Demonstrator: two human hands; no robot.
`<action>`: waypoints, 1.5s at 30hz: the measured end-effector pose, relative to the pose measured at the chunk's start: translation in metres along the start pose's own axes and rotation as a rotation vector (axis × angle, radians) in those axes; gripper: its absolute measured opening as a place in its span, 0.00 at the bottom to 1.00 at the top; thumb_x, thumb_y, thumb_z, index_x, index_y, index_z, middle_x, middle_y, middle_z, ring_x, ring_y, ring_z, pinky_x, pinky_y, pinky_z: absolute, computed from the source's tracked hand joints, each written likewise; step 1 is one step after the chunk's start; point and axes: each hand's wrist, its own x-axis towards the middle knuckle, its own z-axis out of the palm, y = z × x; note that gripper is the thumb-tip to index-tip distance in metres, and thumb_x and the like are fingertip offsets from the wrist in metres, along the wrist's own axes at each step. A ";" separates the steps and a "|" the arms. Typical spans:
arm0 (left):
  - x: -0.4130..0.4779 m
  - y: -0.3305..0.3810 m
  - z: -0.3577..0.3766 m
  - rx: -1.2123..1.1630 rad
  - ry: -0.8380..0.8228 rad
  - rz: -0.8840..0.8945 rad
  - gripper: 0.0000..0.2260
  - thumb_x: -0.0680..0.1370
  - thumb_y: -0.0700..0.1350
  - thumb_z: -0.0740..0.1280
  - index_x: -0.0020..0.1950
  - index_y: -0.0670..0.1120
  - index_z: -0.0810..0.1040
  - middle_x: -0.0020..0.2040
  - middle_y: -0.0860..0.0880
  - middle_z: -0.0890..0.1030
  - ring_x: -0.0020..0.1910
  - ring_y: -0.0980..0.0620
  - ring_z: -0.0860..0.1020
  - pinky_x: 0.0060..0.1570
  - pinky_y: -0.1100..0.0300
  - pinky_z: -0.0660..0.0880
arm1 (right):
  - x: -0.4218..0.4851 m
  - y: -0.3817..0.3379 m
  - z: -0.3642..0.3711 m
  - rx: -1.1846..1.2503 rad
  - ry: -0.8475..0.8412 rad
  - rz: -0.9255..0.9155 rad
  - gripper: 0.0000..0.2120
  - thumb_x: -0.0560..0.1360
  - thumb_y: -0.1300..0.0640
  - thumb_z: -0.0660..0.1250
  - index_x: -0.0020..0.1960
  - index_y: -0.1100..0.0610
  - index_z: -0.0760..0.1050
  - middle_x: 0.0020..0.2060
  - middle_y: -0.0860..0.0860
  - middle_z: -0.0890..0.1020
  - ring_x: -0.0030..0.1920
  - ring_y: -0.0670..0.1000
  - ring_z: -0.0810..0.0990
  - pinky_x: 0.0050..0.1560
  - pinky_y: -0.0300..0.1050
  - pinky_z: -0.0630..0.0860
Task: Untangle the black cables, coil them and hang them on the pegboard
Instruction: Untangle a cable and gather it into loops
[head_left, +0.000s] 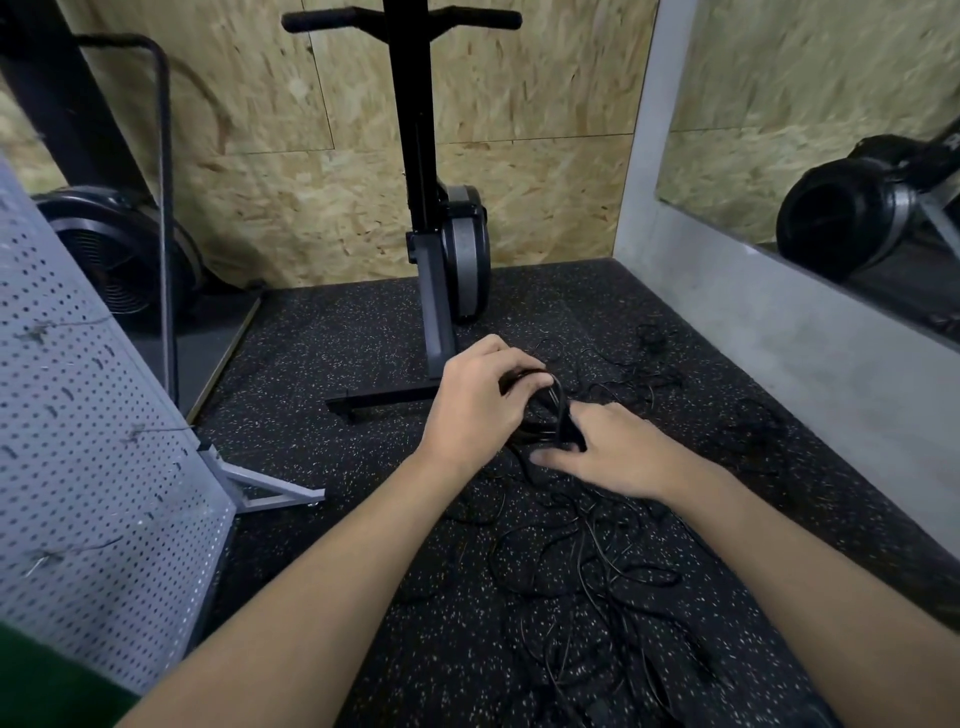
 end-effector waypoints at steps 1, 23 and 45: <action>-0.001 -0.001 0.000 0.010 0.017 -0.023 0.04 0.76 0.46 0.78 0.50 0.48 0.88 0.43 0.54 0.81 0.42 0.58 0.79 0.45 0.68 0.74 | 0.001 0.001 0.002 -0.015 0.017 -0.001 0.20 0.76 0.31 0.65 0.53 0.48 0.74 0.44 0.48 0.81 0.44 0.52 0.81 0.50 0.54 0.80; -0.043 -0.046 0.027 -0.353 -0.607 -0.584 0.18 0.86 0.39 0.61 0.73 0.55 0.74 0.65 0.54 0.81 0.60 0.51 0.79 0.63 0.46 0.77 | -0.015 0.057 -0.013 0.546 0.135 -0.119 0.16 0.86 0.50 0.60 0.45 0.58 0.74 0.39 0.50 0.78 0.38 0.51 0.78 0.38 0.47 0.79; -0.010 -0.006 0.038 -0.541 -0.245 -0.756 0.09 0.86 0.42 0.63 0.52 0.43 0.82 0.46 0.45 0.88 0.49 0.46 0.87 0.54 0.48 0.84 | -0.021 0.058 0.009 0.439 0.469 0.050 0.11 0.85 0.47 0.60 0.53 0.53 0.75 0.43 0.50 0.83 0.38 0.45 0.79 0.41 0.38 0.73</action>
